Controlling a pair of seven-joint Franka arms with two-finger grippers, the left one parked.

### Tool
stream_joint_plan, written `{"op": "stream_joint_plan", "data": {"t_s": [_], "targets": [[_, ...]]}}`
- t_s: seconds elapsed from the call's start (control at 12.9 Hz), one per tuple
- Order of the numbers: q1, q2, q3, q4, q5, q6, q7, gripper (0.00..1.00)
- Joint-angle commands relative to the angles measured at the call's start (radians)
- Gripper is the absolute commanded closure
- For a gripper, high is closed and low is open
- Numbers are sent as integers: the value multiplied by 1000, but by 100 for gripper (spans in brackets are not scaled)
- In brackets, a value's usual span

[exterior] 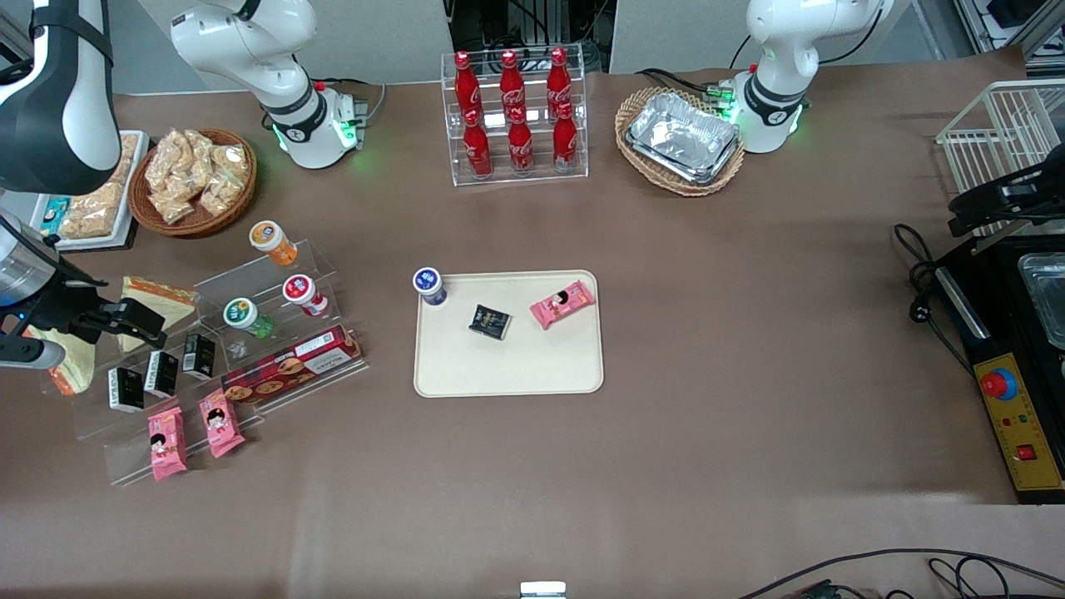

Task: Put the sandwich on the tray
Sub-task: 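Lower the open right gripper over the wrapped triangle sandwich on the rack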

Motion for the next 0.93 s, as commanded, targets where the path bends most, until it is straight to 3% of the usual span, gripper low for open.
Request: {"op": "stream_joint_plan", "data": {"t_s": [0.0,0.54,0.85], "targets": [[-5,5,-4,16,3,6,0,0],[-59,-5,-37,17,25,9,-101,0],[-149,-17,-76,16,40,-52,-393,0]]}}
